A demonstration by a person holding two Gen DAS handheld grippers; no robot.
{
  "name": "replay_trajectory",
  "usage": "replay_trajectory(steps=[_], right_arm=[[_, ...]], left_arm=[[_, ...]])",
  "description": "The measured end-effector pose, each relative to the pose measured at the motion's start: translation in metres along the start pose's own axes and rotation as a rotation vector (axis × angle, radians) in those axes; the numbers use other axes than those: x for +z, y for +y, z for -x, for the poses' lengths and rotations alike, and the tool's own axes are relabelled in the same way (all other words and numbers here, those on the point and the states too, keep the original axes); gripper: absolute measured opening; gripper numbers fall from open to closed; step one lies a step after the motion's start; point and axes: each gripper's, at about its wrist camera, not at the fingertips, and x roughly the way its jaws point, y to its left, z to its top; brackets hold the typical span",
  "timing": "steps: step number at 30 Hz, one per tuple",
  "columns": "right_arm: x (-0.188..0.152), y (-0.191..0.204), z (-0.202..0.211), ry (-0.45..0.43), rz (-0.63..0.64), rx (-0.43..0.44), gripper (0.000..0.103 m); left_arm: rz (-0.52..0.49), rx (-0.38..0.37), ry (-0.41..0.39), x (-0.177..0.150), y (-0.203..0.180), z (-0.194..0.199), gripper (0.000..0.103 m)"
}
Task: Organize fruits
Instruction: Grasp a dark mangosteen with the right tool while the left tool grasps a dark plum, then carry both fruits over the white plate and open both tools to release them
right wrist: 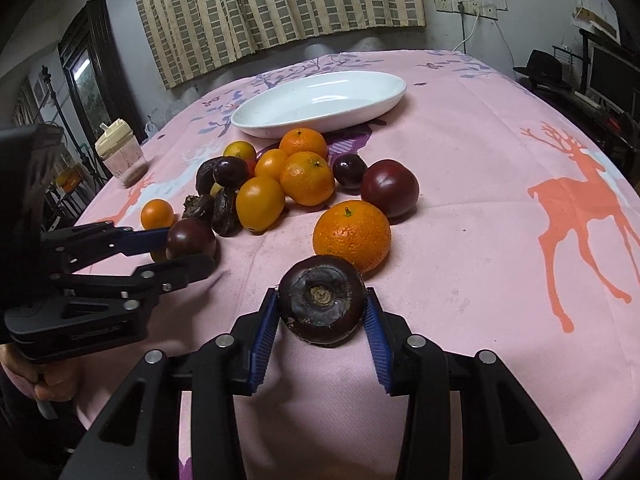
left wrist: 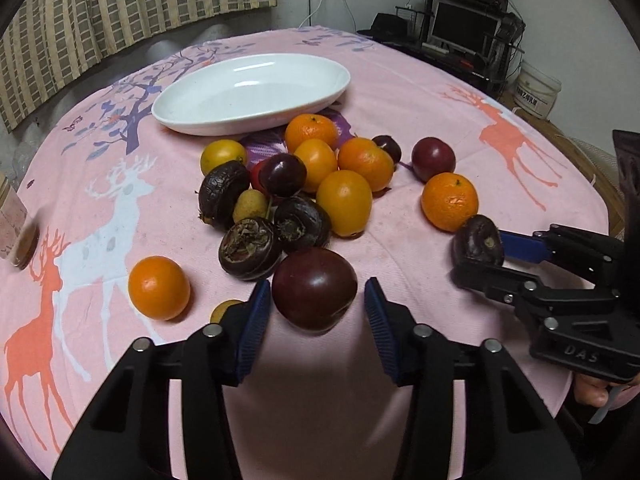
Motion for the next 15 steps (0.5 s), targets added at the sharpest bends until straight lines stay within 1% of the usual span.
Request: replay_trajectory(steps=[6,8,9,11,13,14,15], right_arm=[[-0.001,-0.001,0.0,-0.003,-0.001,0.024,0.043],[-0.001,-0.001,0.001,-0.004,0.003,0.022,0.043],[-0.002,0.0,0.002,-0.005,0.011,0.016,0.043],[0.0,0.001,0.008,-0.02,0.017,0.031,0.043],[0.012,-0.001,0.02,-0.051,0.003,0.092,0.043],[0.02,-0.001,0.025,-0.07,0.0,0.11,0.043],[0.035,0.001,0.031,-0.104,0.008,0.119,0.043]], left_arm=[[0.001,0.019,-0.001,0.002,-0.002,-0.002,0.04],[0.008,0.006,-0.001,0.001,0.0,0.0,0.04],[0.016,-0.012,-0.006,0.0,0.001,0.004,0.04],[0.023,-0.051,-0.04,0.001,0.006,0.015,0.04],[0.038,-0.077,-0.085,0.008,0.014,0.029,0.04],[0.045,-0.087,-0.105,0.014,0.02,0.034,0.04],[0.055,-0.096,-0.131,0.024,0.027,0.04,0.04]])
